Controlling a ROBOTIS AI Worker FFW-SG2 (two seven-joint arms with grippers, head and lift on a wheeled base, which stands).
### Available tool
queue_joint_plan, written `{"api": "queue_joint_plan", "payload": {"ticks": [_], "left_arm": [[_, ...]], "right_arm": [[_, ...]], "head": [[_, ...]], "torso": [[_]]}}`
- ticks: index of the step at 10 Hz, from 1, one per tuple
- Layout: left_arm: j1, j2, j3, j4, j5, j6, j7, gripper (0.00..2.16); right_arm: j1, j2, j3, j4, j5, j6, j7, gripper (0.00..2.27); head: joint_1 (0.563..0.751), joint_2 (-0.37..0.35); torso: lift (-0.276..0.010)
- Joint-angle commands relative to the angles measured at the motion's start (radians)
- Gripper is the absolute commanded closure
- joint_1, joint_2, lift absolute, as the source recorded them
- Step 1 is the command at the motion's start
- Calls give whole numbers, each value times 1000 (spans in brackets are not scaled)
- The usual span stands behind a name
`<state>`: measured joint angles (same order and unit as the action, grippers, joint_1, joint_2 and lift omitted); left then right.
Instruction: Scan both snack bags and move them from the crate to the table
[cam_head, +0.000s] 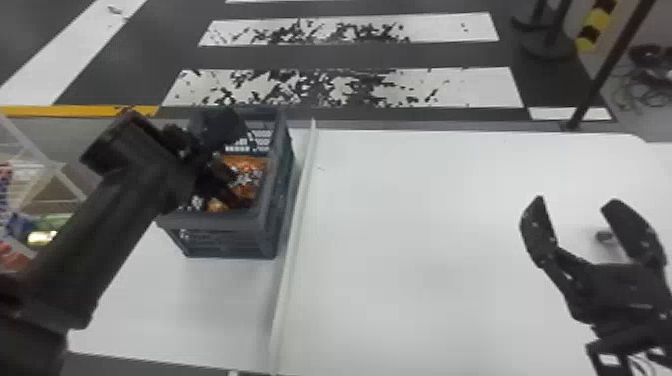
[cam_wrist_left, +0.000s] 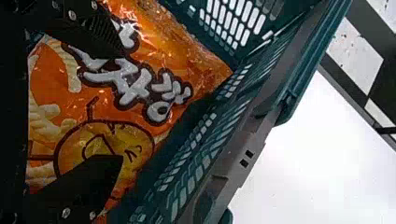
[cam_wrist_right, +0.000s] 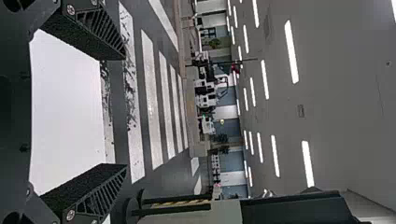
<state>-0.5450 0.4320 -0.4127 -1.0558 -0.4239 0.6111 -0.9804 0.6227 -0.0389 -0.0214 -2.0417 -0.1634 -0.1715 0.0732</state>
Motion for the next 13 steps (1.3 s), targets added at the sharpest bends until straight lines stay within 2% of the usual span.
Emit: {"api": "queue_joint_plan", "payload": {"ticks": [1,3,4,5,6,8,10,11,13], "left_arm": [[-4,-4,-3,25,-16,2,-35,633],[-1,2,-3,26,-15,-4,-70,1085],[2,5,-1,28,-10,-4,-84,1656],[20,2,23,19,-1,11,-15,2132],[33,8,34,-6,4,8,-60,2132],[63,27,141,-81,50,11,-72,2132],[88,54,239,-127,132,11,-80,2132],[99,63,285,-133,159,2,-80,2132],[111,86,354,-145,246,-13,-98,2132]], "right_arm": [[0,1,0,8,-7,-4,2,113],[2,1,0,12,-8,-7,3,113],[3,1,0,14,-8,-7,3,113],[2,1,0,20,-8,-7,3,113],[5,1,-2,20,-10,-10,3,113],[6,1,-3,20,-16,-13,5,113],[6,1,-5,21,-18,-13,5,113],[6,1,-5,23,-18,-13,5,113],[0,2,-5,28,-16,-13,5,113]], "head": [[695,96],[695,96],[695,96],[695,98],[695,106],[695,103],[695,108],[695,116],[695,139]], "torso": [[-88],[-88],[-88],[-88],[-88],[-88],[-88],[-88],[-88]]}}
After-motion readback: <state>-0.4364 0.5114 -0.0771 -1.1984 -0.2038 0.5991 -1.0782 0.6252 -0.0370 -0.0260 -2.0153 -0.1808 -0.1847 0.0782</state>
